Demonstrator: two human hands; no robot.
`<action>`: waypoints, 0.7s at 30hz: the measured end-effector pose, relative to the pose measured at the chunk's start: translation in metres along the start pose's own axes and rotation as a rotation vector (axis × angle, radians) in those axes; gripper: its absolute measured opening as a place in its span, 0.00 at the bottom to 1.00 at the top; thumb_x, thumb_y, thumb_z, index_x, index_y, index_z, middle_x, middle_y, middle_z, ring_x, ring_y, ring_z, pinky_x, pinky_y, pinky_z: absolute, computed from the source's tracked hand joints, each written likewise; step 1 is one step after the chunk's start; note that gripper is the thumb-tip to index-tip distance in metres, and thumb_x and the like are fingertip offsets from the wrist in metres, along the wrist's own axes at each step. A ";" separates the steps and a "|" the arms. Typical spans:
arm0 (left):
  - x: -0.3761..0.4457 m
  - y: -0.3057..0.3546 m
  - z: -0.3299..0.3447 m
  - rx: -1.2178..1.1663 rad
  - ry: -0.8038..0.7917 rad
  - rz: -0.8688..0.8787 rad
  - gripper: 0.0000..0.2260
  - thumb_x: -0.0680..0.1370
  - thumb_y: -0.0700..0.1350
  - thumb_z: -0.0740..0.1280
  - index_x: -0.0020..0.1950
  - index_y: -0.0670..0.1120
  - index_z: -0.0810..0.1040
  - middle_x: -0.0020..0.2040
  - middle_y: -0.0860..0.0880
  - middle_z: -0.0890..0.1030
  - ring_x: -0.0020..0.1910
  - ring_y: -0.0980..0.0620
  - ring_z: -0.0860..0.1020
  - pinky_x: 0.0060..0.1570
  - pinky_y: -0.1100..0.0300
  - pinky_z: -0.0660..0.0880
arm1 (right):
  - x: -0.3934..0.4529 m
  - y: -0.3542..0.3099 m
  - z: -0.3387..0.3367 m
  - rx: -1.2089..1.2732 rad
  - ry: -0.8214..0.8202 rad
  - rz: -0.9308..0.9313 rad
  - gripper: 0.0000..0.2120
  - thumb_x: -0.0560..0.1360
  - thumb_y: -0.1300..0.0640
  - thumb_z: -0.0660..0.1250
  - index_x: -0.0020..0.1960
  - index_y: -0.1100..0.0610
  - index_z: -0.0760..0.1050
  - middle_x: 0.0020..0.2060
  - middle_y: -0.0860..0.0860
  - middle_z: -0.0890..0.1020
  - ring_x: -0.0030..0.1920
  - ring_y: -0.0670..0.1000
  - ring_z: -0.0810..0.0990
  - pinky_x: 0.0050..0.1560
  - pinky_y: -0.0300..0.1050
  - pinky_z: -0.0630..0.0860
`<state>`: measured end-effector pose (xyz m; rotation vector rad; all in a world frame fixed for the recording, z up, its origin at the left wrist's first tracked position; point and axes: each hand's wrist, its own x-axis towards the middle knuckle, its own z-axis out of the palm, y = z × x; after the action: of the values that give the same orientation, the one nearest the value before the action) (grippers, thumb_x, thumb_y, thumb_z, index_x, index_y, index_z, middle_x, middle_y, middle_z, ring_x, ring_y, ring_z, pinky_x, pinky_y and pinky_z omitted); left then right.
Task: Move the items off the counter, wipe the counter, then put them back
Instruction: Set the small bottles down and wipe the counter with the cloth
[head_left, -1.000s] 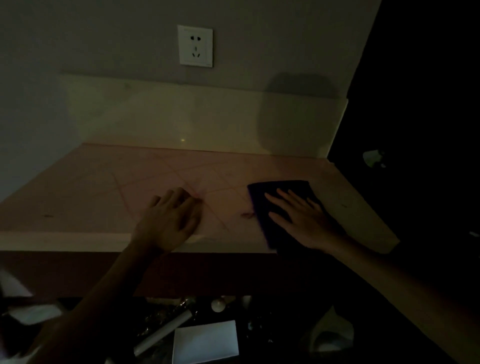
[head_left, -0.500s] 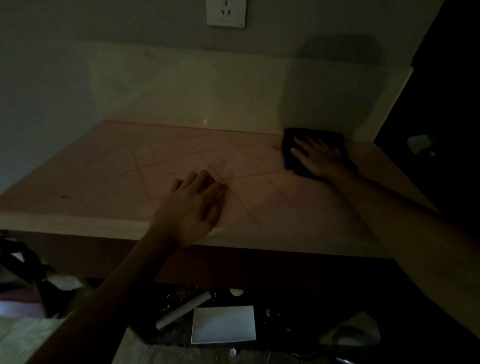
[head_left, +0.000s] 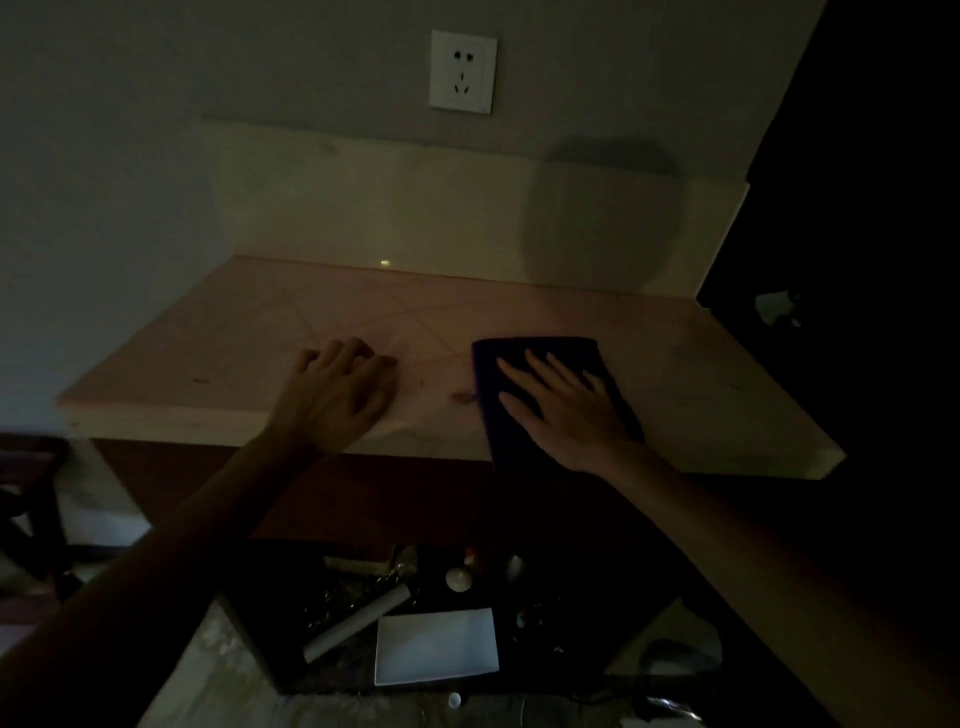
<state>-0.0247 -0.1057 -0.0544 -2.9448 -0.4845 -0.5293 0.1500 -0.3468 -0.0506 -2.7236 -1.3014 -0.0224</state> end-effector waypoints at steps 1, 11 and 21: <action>0.001 -0.009 0.000 0.001 -0.024 -0.005 0.24 0.78 0.61 0.49 0.66 0.53 0.75 0.59 0.48 0.76 0.54 0.43 0.76 0.51 0.50 0.69 | 0.015 0.001 0.000 -0.013 -0.019 -0.011 0.28 0.75 0.30 0.36 0.74 0.31 0.43 0.79 0.42 0.48 0.78 0.48 0.46 0.75 0.58 0.47; 0.010 -0.025 0.006 -0.020 -0.046 0.066 0.22 0.80 0.58 0.47 0.68 0.54 0.71 0.61 0.50 0.73 0.55 0.47 0.74 0.52 0.51 0.69 | 0.214 0.001 0.005 -0.007 -0.045 0.051 0.27 0.78 0.34 0.42 0.76 0.35 0.47 0.79 0.46 0.50 0.78 0.51 0.49 0.74 0.59 0.47; 0.007 -0.024 0.006 -0.087 -0.035 0.028 0.23 0.79 0.60 0.46 0.66 0.53 0.71 0.60 0.49 0.72 0.56 0.47 0.73 0.55 0.49 0.69 | 0.078 -0.055 0.006 -0.007 -0.048 -0.095 0.24 0.80 0.36 0.40 0.76 0.34 0.44 0.79 0.44 0.48 0.79 0.49 0.47 0.76 0.57 0.46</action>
<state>-0.0247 -0.0798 -0.0564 -3.0432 -0.4339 -0.5094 0.1557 -0.2515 -0.0451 -2.6811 -1.4459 0.0307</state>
